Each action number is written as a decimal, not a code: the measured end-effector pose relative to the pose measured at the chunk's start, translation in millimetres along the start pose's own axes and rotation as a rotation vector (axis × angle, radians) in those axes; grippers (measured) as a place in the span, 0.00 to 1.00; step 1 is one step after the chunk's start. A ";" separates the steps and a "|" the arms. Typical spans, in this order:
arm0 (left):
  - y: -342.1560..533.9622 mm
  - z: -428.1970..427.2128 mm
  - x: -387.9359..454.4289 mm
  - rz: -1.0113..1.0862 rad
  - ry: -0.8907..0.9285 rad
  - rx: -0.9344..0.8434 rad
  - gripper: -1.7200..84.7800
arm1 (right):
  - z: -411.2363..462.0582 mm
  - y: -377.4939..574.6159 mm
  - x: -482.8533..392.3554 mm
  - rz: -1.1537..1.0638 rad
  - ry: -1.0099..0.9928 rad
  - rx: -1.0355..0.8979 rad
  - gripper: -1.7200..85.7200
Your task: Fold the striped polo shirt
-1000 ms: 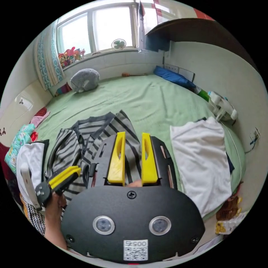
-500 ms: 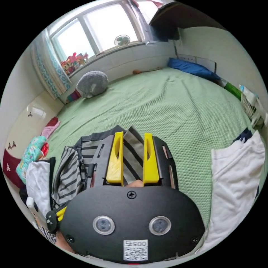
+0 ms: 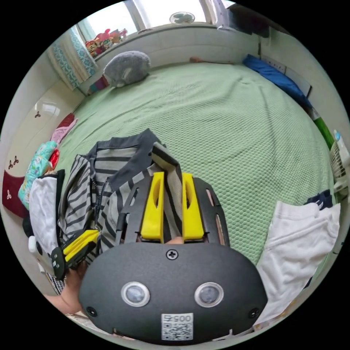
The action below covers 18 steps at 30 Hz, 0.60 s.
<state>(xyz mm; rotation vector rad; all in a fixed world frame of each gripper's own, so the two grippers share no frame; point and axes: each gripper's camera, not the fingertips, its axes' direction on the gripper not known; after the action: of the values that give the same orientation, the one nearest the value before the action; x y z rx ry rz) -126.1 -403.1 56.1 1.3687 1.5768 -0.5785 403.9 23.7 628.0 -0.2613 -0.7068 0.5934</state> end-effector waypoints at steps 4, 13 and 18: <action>0.0 4.5 7.6 0.021 -0.034 0.021 0.02 | -21.4 -0.4 2.7 0.097 0.122 0.240 0.01; -4.1 19.9 15.9 0.047 -0.056 0.007 0.01 | 36.4 -29.3 -10.9 0.116 0.391 0.155 0.07; -7.0 27.8 16.5 0.046 -0.057 -0.009 0.01 | -2.0 -23.7 -25.7 0.077 0.287 0.294 0.10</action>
<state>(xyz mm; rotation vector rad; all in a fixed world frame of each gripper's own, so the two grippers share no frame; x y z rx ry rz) -122.3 -419.7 27.7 1.3673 1.4967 -0.5768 399.6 -10.7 622.8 -0.0972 -0.3277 0.7079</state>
